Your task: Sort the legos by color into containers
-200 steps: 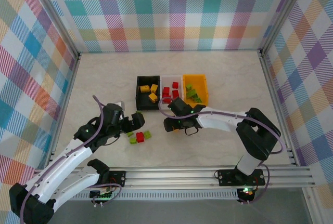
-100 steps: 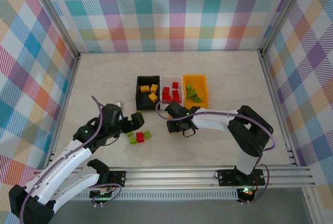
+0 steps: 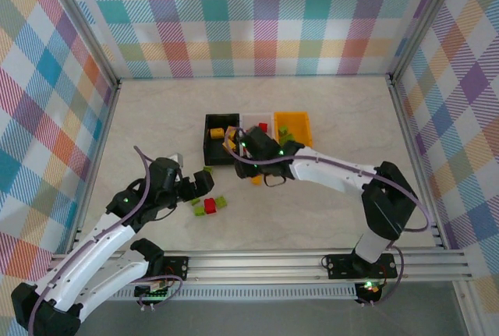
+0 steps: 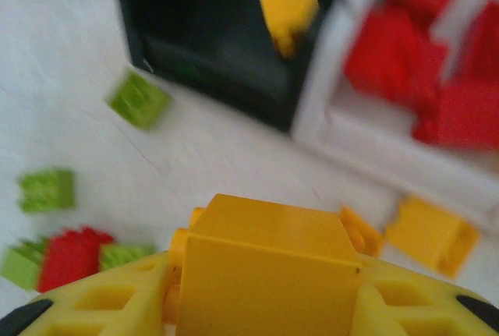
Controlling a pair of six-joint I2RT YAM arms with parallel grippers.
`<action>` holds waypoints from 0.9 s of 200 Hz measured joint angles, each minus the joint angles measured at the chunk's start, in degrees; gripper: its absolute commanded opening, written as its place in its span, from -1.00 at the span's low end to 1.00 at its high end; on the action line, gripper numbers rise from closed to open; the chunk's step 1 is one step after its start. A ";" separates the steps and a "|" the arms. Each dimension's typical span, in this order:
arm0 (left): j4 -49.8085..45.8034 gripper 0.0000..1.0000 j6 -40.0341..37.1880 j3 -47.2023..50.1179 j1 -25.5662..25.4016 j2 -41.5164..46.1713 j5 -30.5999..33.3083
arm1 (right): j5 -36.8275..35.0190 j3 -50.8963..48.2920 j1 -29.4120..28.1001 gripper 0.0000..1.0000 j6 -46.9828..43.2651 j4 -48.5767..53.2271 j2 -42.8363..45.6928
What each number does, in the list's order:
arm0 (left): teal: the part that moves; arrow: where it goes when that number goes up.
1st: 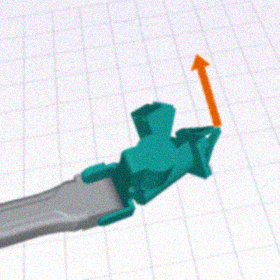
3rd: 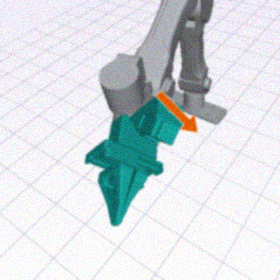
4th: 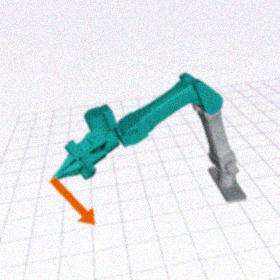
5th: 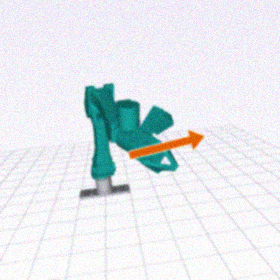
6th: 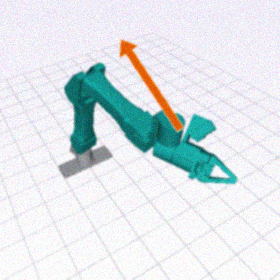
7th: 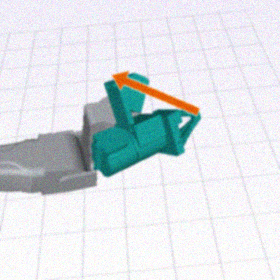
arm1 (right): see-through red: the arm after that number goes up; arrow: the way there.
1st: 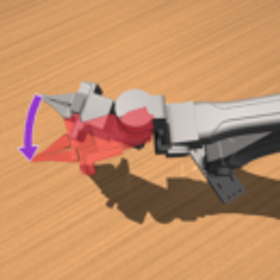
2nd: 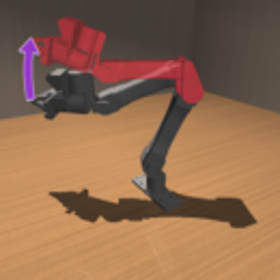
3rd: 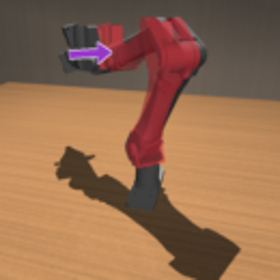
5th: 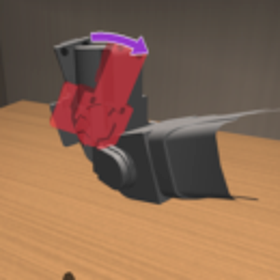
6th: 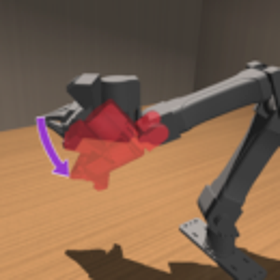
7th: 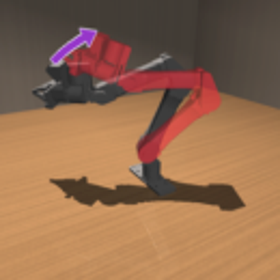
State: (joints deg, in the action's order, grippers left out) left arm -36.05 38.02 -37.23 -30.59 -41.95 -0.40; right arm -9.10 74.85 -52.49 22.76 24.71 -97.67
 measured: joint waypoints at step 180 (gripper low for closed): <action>-2.60 0.65 0.39 4.70 0.04 -1.01 -1.05 | 2.08 22.27 5.49 0.77 -5.22 2.71 -17.00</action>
State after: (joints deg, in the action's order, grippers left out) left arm -38.65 38.41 -32.53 -30.55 -42.96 -1.45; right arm -7.03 97.12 -47.00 17.54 27.42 -114.67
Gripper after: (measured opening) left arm 0.849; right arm 0.883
